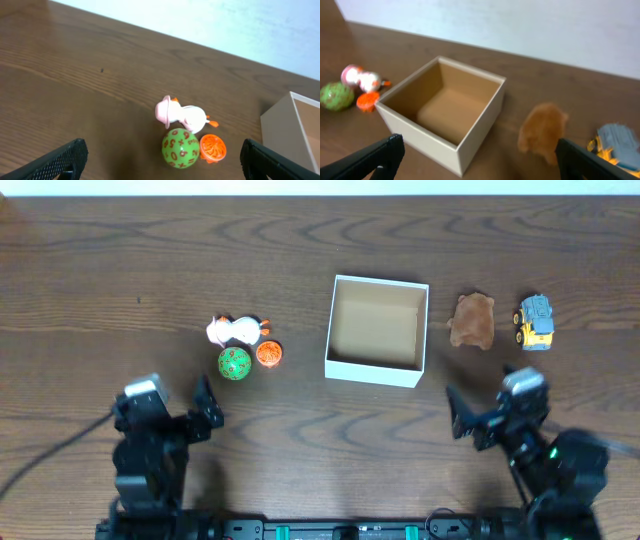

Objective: Pack container
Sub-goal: 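Reach the right gripper to the brown plush hamster and grasp it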

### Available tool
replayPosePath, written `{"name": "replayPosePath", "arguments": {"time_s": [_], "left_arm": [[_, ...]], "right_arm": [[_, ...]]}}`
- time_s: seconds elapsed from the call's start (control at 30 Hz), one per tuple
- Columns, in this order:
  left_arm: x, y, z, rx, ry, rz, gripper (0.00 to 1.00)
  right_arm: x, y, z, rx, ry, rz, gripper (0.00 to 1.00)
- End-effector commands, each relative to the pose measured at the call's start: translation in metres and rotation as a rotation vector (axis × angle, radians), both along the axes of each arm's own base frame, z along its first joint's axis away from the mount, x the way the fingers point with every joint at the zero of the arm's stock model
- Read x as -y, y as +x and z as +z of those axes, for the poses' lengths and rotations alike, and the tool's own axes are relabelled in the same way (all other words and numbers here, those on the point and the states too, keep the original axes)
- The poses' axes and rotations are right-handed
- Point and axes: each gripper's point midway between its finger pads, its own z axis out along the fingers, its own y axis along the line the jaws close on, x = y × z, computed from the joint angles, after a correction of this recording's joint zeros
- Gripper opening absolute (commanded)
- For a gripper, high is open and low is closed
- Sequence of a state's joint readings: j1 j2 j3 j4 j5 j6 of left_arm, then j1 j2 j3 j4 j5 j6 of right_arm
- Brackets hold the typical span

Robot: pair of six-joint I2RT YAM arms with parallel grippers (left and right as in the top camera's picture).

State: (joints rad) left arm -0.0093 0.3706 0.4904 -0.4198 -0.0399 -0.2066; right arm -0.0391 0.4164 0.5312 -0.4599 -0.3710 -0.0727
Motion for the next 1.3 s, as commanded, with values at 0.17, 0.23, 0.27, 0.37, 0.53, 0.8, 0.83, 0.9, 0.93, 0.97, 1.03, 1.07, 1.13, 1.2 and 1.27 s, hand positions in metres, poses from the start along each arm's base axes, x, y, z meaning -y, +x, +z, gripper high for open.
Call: {"name": "replayPosePath", "arguments": {"time_s": [0.17,0.23,0.27,0.37,0.53,0.8,0.83,0.9,0.93,0.97,1.03,1.07,1.13,1.2,1.27], "left_arm": [[0.001,0.052,0.018,-0.271,-0.001,-0.006,0.98],[0.001,0.064,0.013,-0.355,-0.001,-0.006,0.98],[0.001,0.073,0.009,-0.416,-0.001,-0.006,0.98],[-0.002,0.090,-0.002,-0.542,-0.003,0.003,0.98],[-0.013,0.110,-0.021,-0.635,-0.013,0.034,0.98],[-0.027,0.109,-0.042,-0.703,-0.028,0.073,0.98],[-0.027,0.109,-0.043,-0.706,-0.028,0.073,0.98],[-0.027,0.109,-0.043,-0.707,-0.028,0.073,0.98],[-0.027,0.109,-0.043,-0.707,-0.028,0.073,0.98],[-0.027,0.109,-0.043,-0.707,-0.028,0.073,0.98],[-0.027,0.109,-0.043,-0.707,-0.028,0.072,0.98],[-0.027,0.109,-0.043,-0.707,-0.028,0.073,0.98],[-0.027,0.109,-0.043,-0.707,-0.028,0.073,0.98],[-0.027,0.109,-0.043,-0.707,-0.028,0.073,0.98],[-0.027,0.109,-0.043,-0.707,-0.028,0.073,0.98]], "right_arm": [[0.024,0.067,0.023,-0.355,-0.051,-0.104,0.99],[0.028,0.085,0.020,-0.433,-0.092,-0.097,0.99],[0.028,0.096,0.016,-0.483,-0.116,-0.079,0.99],[0.018,0.117,0.004,-0.605,-0.056,-0.033,0.99],[0.014,0.160,-0.014,-0.654,0.006,-0.027,0.99],[0.055,0.214,-0.051,-0.711,-0.118,-0.236,0.99],[0.056,0.217,-0.060,-0.728,-0.123,-0.239,0.99],[0.057,0.220,-0.080,-0.771,-0.128,-0.239,0.99],[0.057,0.220,-0.090,-0.794,-0.130,-0.237,0.99],[0.057,0.220,-0.102,-0.823,-0.130,-0.237,0.99],[0.059,0.219,-0.124,-0.883,-0.131,-0.258,0.99],[0.062,0.217,-0.135,-0.916,-0.135,-0.277,0.99],[0.065,0.215,-0.153,-0.961,-0.145,-0.295,0.99],[0.065,0.210,-0.168,-1.008,-0.148,-0.294,0.99],[0.064,0.203,-0.182,-1.063,-0.142,-0.307,0.98]]}}
